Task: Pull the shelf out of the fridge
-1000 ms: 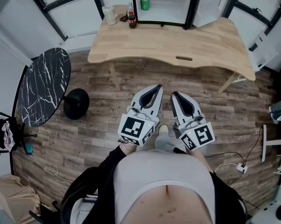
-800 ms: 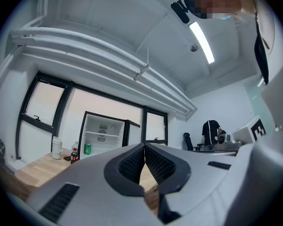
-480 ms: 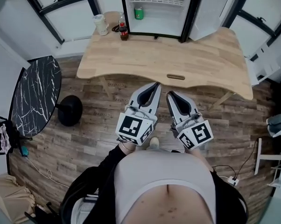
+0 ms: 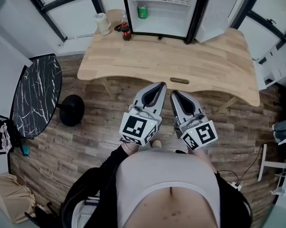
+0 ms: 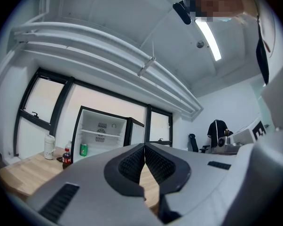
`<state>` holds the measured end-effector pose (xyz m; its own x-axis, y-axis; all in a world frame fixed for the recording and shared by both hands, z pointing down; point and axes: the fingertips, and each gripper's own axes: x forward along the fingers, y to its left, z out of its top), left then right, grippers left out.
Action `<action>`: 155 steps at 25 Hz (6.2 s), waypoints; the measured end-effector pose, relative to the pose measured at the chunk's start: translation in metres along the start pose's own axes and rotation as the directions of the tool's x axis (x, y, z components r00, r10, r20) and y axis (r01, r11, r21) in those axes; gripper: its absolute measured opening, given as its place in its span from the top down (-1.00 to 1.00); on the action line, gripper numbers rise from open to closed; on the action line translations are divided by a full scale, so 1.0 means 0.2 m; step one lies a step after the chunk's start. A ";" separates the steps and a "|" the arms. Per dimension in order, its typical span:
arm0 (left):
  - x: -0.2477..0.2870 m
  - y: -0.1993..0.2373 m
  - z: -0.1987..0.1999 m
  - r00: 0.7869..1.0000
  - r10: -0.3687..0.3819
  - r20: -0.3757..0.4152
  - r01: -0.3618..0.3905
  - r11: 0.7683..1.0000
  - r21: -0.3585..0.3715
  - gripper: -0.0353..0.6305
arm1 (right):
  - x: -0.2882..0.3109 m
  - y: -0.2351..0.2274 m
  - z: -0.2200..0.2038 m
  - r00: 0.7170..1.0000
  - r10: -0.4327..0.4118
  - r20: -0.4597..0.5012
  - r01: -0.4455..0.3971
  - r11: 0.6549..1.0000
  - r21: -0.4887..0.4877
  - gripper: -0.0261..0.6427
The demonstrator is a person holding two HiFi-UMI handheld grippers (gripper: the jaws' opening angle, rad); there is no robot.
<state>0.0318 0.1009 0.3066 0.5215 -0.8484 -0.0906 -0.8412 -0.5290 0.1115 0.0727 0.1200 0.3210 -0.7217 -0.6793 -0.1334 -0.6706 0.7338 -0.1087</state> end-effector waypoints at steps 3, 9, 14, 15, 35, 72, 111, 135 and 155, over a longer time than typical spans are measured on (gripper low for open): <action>0.01 0.01 0.01 1.000 0.002 0.002 -0.002 1.000 0.003 0.88 | 0.01 -0.01 0.02 1.000 0.002 0.008 -0.002 1.000 -0.004 0.79; 0.02 0.03 -0.02 1.000 0.028 -0.012 -0.028 1.000 0.005 0.88 | 0.02 -0.03 -0.01 1.000 0.020 0.002 -0.020 1.000 0.023 0.79; 0.01 0.08 -0.08 0.997 0.067 -0.043 -0.068 0.997 -0.026 0.88 | 0.06 0.00 -0.07 0.998 0.065 -0.018 -0.064 0.996 0.060 0.79; 0.01 0.09 -0.09 0.997 0.066 -0.046 -0.067 0.997 -0.026 0.88 | 0.07 0.00 -0.08 0.997 0.071 -0.018 -0.070 0.996 0.061 0.79; 0.71 0.64 -0.08 0.999 -0.028 -0.023 0.028 1.000 0.009 0.88 | 0.72 -0.59 -0.11 0.999 -0.032 0.016 0.031 0.999 0.016 0.79; 1.50 1.33 -0.22 0.992 0.018 -0.125 -0.032 0.994 -0.109 0.86 | 1.47 -1.41 -0.19 0.989 -0.144 -0.041 0.148 0.983 0.112 0.79; 2.15 1.84 -0.17 0.995 0.083 -0.056 -0.098 0.914 -0.393 -0.03 | 2.04 -2.14 -0.13 0.941 -0.334 0.052 0.276 0.846 0.456 0.00; 2.32 2.04 -0.11 0.991 0.135 -0.012 -0.123 0.858 -0.498 -0.03 | 2.22 -2.28 -0.11 0.932 -0.352 0.080 0.260 0.809 0.528 -0.01; 2.34 2.08 -0.14 0.986 0.164 0.005 -0.132 0.814 -0.565 0.26 | 2.22 -2.30 -0.11 0.919 -0.371 0.133 0.209 0.746 0.633 0.32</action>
<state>-0.0699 -0.5163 0.3382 0.3760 -0.9235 -0.0760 -0.6734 -0.3286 0.6623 0.0571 -0.5194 0.3345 -0.3919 -0.8948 -0.2138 -0.5421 0.4123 -0.7322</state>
